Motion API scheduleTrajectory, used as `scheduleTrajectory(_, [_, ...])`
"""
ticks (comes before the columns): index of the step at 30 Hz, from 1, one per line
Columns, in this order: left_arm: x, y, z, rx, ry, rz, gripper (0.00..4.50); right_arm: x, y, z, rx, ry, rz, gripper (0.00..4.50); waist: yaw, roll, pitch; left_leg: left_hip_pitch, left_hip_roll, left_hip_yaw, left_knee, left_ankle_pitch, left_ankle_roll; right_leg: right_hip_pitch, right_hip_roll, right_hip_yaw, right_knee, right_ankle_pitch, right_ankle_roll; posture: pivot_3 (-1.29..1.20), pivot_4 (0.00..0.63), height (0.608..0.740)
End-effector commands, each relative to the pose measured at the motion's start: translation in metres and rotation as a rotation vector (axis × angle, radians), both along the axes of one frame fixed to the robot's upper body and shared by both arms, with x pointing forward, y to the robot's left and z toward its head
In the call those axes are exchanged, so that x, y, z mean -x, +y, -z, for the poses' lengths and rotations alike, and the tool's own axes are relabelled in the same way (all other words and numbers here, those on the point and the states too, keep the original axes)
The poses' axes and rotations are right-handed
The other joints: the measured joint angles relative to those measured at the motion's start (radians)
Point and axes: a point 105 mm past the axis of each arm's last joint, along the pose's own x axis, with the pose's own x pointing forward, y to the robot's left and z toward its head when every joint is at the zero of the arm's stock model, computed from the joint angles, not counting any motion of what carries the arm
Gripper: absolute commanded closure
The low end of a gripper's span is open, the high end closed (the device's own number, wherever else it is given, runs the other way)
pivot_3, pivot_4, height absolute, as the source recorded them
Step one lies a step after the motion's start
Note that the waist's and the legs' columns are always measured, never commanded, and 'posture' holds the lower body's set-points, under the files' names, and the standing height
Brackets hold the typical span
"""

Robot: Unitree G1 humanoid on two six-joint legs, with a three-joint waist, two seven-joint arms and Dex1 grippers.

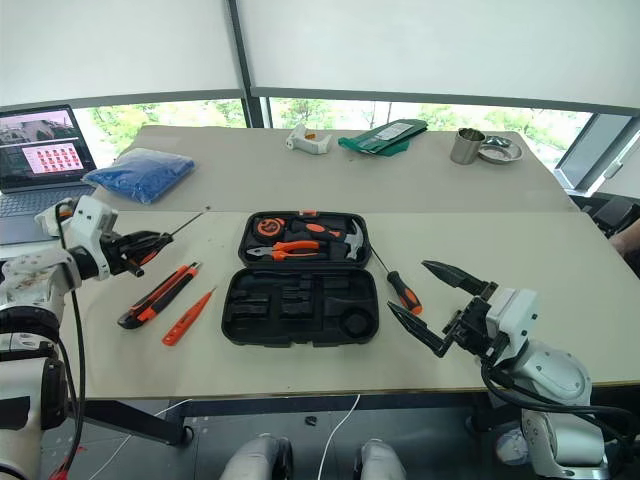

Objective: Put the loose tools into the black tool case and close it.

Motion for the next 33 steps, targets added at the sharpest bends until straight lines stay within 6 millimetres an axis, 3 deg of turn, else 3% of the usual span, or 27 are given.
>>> scheduleTrajectory(1, [0.021, -0.070, -0.013, -0.192, -0.034, 0.404, 3.90, 0.002, -0.004, -0.002, 0.087, 0.040, -0.064, 0.00, 0.004, 0.000, 0.000, 0.000, -0.001, 0.000, 0.000, 0.000, 0.000, 0.001, 0.000, 0.000, 0.000, 0.000, 0.000, 0.00, 0.150, 0.740])
scheduleTrajectory(5, [0.031, -0.124, -0.004, -0.306, -0.057, 0.552, 3.90, -0.008, -0.008, -0.006, 0.109, 0.056, -0.063, 0.00, 0.002, 0.000, 0.000, 0.002, -0.001, 0.000, 0.000, 0.000, 0.001, 0.003, -0.001, 0.001, -0.001, 0.000, 0.000, 0.00, 0.150, 0.740])
scheduleTrajectory(8, [0.034, -0.144, 0.011, -0.404, -0.097, 0.611, 3.90, -0.013, -0.003, -0.009, 0.146, 0.074, -0.088, 0.00, -0.005, 0.000, 0.000, 0.002, -0.001, 0.000, 0.001, 0.000, 0.002, 0.003, 0.000, 0.001, 0.000, 0.000, 0.000, 0.00, 0.150, 0.740])
scheduleTrajectory(11, [0.029, -0.151, 0.013, -0.367, -0.129, 0.584, 3.90, -0.015, 0.000, -0.009, 0.166, 0.087, -0.108, 0.00, -0.010, 0.000, 0.000, 0.003, 0.000, -0.001, 0.001, 0.000, 0.002, 0.003, 0.002, 0.001, 0.001, 0.000, 0.000, 0.00, 0.150, 0.740])
scheduleTrajectory(15, [0.025, -0.142, 0.011, -0.334, -0.136, 0.546, 3.90, -0.014, -0.002, -0.008, 0.174, 0.087, -0.104, 0.00, -0.007, 0.000, 0.000, 0.003, 0.000, -0.001, 0.001, 0.000, 0.002, 0.004, 0.002, 0.001, 0.000, 0.000, 0.000, 0.00, 0.150, 0.740])
scheduleTrajectory(19, [0.021, -0.124, 0.004, -0.232, -0.116, 0.449, 3.90, -0.011, -0.006, -0.004, 0.176, 0.091, -0.094, 0.00, -0.007, 0.000, 0.000, 0.003, 0.000, -0.002, 0.001, 0.000, 0.002, 0.004, 0.002, 0.001, 0.000, 0.000, 0.001, 0.00, 0.150, 0.740])
scheduleTrajectory(22, [0.028, -0.104, -0.010, -0.071, -0.120, 0.362, 3.20, -0.008, -0.006, -0.004, 0.162, 0.083, -0.092, 0.00, -0.008, 0.000, 0.000, 0.003, 0.000, -0.002, 0.001, 0.000, 0.002, 0.004, 0.002, 0.001, 0.000, 0.000, 0.001, 0.00, 0.150, 0.740])
scheduleTrajectory(30, [0.080, 0.018, 0.025, -0.044, 0.061, -0.026, 0.25, -0.005, 0.006, -0.005, 0.125, 0.050, -0.128, 0.00, -0.030, 0.001, 0.001, 0.004, 0.002, -0.003, 0.000, 0.000, 0.002, 0.003, 0.002, 0.001, 0.001, -0.001, 0.000, 0.00, 0.150, 0.740])
scheduleTrajectory(33, [0.099, 0.054, 0.031, -0.028, 0.096, -0.157, 0.07, -0.004, 0.010, -0.001, 0.118, 0.050, -0.139, 0.00, -0.023, 0.002, 0.001, 0.004, 0.002, -0.004, 0.000, -0.004, -0.005, 0.003, -0.001, 0.000, 0.000, -0.002, -0.001, 0.00, 0.150, 0.740])
